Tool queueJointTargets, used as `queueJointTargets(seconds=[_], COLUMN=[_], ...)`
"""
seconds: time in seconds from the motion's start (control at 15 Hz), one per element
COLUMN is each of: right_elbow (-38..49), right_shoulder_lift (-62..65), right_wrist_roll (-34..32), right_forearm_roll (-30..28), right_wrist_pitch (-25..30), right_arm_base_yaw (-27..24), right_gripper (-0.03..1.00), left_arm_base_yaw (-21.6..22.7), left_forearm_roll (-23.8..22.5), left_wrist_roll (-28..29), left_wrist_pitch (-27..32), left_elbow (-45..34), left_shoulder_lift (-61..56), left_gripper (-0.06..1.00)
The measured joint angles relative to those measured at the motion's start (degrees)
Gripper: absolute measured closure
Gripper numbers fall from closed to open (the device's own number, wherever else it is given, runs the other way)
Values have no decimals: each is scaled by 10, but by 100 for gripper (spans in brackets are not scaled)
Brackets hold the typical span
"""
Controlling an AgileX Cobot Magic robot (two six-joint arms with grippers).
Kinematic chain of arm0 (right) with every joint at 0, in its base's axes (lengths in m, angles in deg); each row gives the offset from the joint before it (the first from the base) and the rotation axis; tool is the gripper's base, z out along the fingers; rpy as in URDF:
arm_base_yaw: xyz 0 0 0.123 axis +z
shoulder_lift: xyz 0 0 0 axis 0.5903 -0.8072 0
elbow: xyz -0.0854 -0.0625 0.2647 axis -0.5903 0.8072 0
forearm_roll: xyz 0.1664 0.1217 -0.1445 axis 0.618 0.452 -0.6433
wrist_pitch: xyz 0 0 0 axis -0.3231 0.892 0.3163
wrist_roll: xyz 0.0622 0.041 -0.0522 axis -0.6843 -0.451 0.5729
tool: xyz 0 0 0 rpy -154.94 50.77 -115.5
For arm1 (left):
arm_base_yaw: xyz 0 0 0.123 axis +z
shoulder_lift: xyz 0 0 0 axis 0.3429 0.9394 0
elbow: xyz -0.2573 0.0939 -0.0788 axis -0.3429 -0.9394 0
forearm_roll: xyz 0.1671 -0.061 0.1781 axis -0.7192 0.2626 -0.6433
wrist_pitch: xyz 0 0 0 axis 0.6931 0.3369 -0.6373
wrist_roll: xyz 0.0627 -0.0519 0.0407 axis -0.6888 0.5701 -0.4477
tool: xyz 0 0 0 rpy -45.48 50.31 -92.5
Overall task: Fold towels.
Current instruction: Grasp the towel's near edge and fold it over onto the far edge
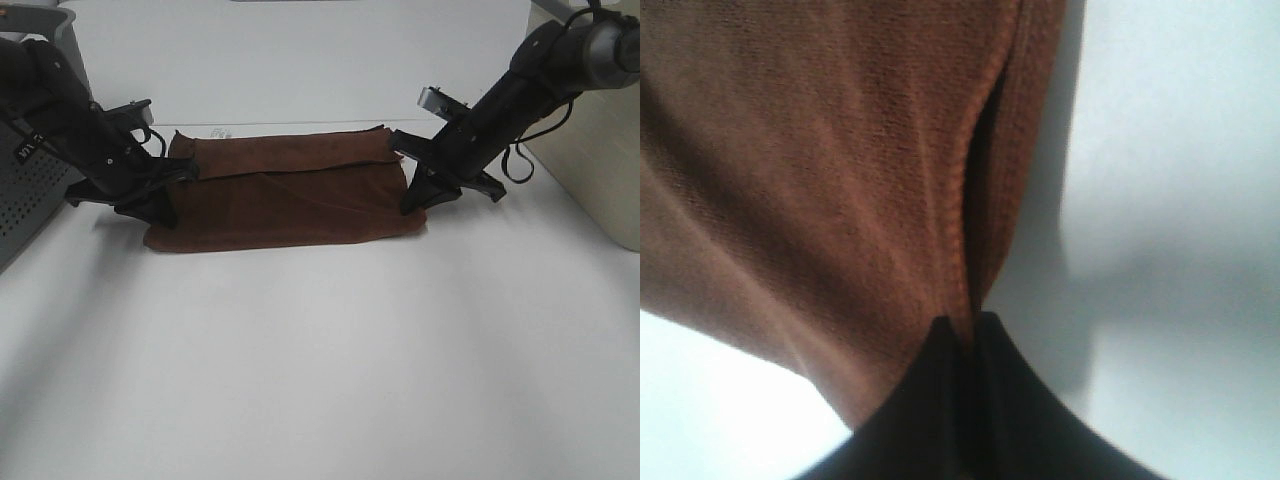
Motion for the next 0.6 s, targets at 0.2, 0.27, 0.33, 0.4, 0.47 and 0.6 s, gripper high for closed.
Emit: queueJointTargets(seconds=[0.2,0.27,0.33,0.4,0.47,0.6], right_elbow=[51,87,124,154,189,230], right_shoulder_lift=[42,59,78,96,112,131], right_wrist_roll=[-23,-25,-25,-25,-24,-21], right_forearm_roll=[-7,-7,-8,-8,-7,-7], right_wrist_pitch=[18,18,13,12,8,-2], right_arm_base_yaw=[0,1,1,1,1,2], right_gripper=[97,97,97,97,97,97], left_arm_base_yaw=[-1,-2,-3,-5,-5,-5], left_forearm_roll=[-15,-15,-14,-12,-5,1], left_wrist_roll=[3,4,5,5,6,6], left_wrist_pitch=[28,33,34,35,38,47], left_elbow=[-25,-47,-74,-107,-136,-158], left_shoulder_lift=[-42,-54,-62,-70,-79,-95], left_gripper=[93,94,94,94,94,94])
